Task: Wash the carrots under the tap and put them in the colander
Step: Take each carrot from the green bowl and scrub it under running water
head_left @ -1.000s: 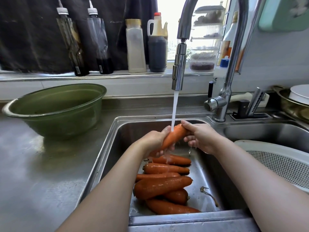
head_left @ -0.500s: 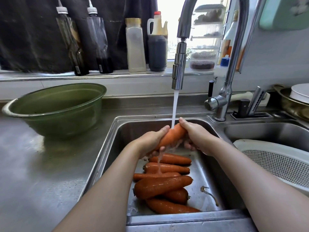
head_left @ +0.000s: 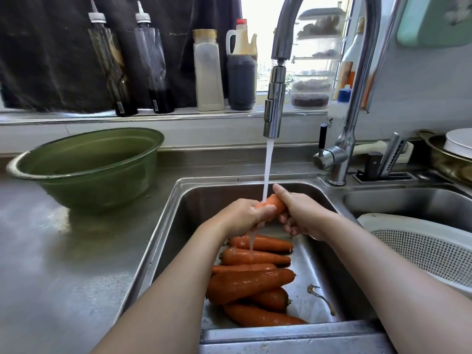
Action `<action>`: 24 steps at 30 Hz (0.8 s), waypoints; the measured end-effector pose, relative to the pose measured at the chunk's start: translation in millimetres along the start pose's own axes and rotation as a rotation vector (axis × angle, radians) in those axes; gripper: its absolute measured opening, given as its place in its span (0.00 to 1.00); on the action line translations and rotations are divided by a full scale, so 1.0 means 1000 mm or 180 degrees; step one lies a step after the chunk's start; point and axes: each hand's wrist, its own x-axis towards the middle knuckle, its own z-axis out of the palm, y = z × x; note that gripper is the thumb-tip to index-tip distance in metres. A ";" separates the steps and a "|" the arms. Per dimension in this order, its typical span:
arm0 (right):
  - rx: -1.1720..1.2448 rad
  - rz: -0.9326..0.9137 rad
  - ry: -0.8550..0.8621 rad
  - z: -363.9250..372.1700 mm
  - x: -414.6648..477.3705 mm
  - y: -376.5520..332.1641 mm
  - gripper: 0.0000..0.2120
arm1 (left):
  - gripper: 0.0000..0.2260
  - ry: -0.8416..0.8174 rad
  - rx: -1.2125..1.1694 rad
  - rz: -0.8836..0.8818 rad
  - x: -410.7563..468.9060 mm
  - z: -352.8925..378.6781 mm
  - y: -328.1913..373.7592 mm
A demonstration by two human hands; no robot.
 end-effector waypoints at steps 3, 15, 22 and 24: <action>-0.0089 -0.0186 -0.0090 0.001 -0.002 0.000 0.25 | 0.30 0.0274 0.0196 -0.0323 -0.001 0.001 0.007; 0.0296 0.0009 0.0339 0.003 -0.002 -0.004 0.23 | 0.05 -0.0431 -0.0355 0.0059 0.002 -0.005 -0.004; 0.0204 -0.0149 0.0294 0.007 0.001 -0.004 0.27 | 0.32 0.0669 0.0855 -0.0179 0.002 0.005 0.013; 0.0181 -0.0091 0.0402 0.007 0.001 -0.003 0.27 | 0.29 0.0533 0.0833 -0.0146 0.001 0.003 0.015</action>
